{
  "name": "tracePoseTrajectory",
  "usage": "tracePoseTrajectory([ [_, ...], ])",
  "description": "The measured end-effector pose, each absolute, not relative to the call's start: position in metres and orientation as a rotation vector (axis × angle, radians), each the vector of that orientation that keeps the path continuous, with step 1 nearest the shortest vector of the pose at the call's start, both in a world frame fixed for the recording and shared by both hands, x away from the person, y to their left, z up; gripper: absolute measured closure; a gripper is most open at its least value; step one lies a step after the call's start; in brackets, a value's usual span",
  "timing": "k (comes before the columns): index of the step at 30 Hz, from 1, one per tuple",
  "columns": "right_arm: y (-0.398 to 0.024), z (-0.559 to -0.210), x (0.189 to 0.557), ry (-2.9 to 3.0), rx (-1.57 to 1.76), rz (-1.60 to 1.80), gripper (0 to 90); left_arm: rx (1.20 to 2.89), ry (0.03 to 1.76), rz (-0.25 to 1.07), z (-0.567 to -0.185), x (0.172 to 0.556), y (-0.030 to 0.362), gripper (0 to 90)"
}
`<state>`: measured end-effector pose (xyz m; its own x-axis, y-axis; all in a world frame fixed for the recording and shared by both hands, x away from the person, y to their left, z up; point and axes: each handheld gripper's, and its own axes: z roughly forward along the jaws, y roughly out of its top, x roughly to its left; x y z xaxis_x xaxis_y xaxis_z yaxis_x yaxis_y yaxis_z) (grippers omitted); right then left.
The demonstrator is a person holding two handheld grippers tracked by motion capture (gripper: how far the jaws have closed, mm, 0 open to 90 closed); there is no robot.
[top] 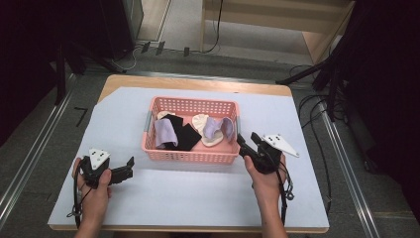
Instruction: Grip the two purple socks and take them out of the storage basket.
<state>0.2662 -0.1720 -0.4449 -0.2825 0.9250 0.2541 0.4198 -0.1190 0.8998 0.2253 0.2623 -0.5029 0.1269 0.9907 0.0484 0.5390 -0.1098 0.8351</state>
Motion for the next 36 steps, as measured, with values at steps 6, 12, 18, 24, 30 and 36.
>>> tracePoseTrajectory([
  [6, -0.154, -0.440, 0.273, 1.709, 1.497, 1.423, 45.4, 1.769, 1.486, 0.865, -0.504, 0.223, 0.269, 0.0],
  [12, -0.135, -0.439, 0.278, 1.759, 1.484, 1.445, 44.8, 1.767, 1.483, 0.853, -0.504, 0.219, 0.271, 0.0],
  [18, -0.112, -0.437, 0.283, 1.810, 1.450, 1.436, 45.7, 1.772, 1.477, 0.859, -0.505, 0.219, 0.270, 0.0],
  [24, -0.080, -0.437, 0.288, 1.864, 1.401, 1.427, 47.7, 1.808, 1.485, 0.859, -0.506, 0.221, 0.269, 0.0],
  [30, -0.049, -0.438, 0.294, 1.918, 1.385, 1.432, 48.9, 1.813, 1.487, 0.857, -0.506, 0.222, 0.269, 0.0],
  [36, -0.026, -0.444, 0.299, 1.989, 1.385, 1.426, 52.3, 1.812, 1.480, 0.875, -0.506, 0.221, 0.267, 0.0],
])
